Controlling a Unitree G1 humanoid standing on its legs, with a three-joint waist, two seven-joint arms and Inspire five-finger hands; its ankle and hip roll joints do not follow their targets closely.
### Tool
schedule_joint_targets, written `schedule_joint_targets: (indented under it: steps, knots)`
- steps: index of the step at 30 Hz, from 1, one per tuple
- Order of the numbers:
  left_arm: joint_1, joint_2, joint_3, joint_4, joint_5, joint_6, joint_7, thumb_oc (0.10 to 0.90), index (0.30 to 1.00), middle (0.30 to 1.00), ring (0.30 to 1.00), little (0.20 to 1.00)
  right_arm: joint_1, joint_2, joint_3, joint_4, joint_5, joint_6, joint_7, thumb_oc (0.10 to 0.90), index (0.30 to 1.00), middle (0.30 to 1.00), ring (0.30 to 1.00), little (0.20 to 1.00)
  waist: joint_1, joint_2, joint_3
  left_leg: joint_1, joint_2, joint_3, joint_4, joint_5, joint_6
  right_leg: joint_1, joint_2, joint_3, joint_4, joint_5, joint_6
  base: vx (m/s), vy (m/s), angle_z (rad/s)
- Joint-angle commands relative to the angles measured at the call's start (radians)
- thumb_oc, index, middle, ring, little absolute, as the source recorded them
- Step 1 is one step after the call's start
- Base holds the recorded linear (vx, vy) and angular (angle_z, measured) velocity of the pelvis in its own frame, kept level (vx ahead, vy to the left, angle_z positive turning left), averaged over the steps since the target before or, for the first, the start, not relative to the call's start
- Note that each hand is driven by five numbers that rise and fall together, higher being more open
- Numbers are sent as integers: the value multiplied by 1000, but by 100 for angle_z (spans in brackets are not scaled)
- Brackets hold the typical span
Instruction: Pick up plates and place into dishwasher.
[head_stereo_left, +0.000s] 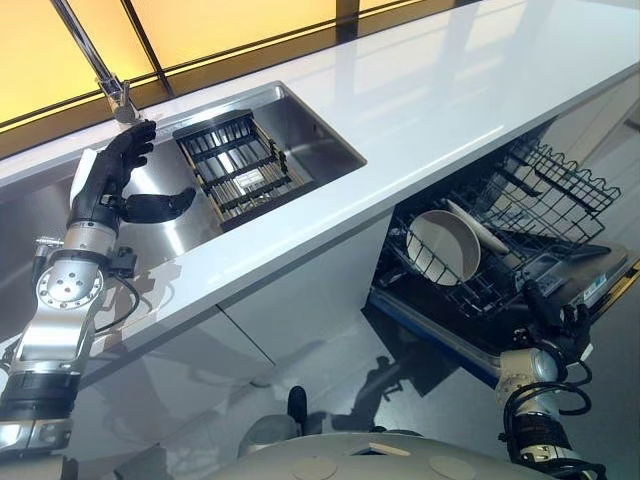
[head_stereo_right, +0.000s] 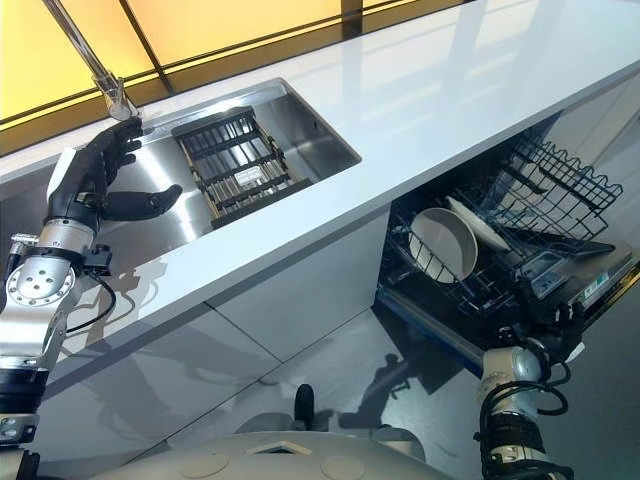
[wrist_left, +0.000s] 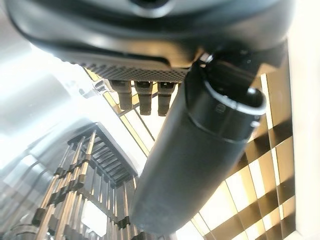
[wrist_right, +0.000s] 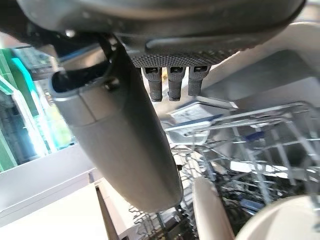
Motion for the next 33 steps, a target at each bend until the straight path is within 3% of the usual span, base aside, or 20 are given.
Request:
schedule_joint_targets:
  steps: [1,5,14,20,26,33]
  knots:
    - [-65,62,71,-74,-7,-117,51,800,900,900,900,900,-77,-63,12,-23,107,-64,144,800,900,900,900,900,28,24,10,51,-41,26,99,-181,29,-131,16,-19,118,28,-16,-36,-21,7]
    - [-85,57,50,-74,-5,-110,53,800,900,900,900,900,-93,-40,37,37,270,-24,310,800,900,900,900,900,43,27,13,51,-43,2,71,-163,24,-124,16,-38,101,29,-19,-11,-21,15]
    - [-124,34,-15,-68,16,-110,98,800,900,900,900,900,-154,-37,142,4,264,14,487,800,900,900,900,900,70,37,14,39,-43,-38,29,-129,11,-126,11,-69,79,33,-25,-19,8,9]
    - [-162,33,-49,-56,22,-107,116,800,900,900,900,900,-226,-62,191,-29,238,-1,502,800,900,900,900,900,85,40,25,24,-44,-52,31,-120,5,-131,4,-86,82,32,-28,-23,21,5]
    - [-188,27,-75,-41,22,-102,126,800,900,900,900,900,-329,-74,226,-81,154,-27,447,800,900,900,900,900,100,46,36,22,-50,-67,31,-115,5,-129,-4,-97,84,33,-32,6,52,8]
    - [-202,27,-95,-35,7,-90,122,800,900,900,900,900,-410,-85,259,-83,111,5,421,800,900,900,900,900,120,48,34,26,-58,-79,32,-111,7,-120,-14,-105,81,37,-32,32,57,9]
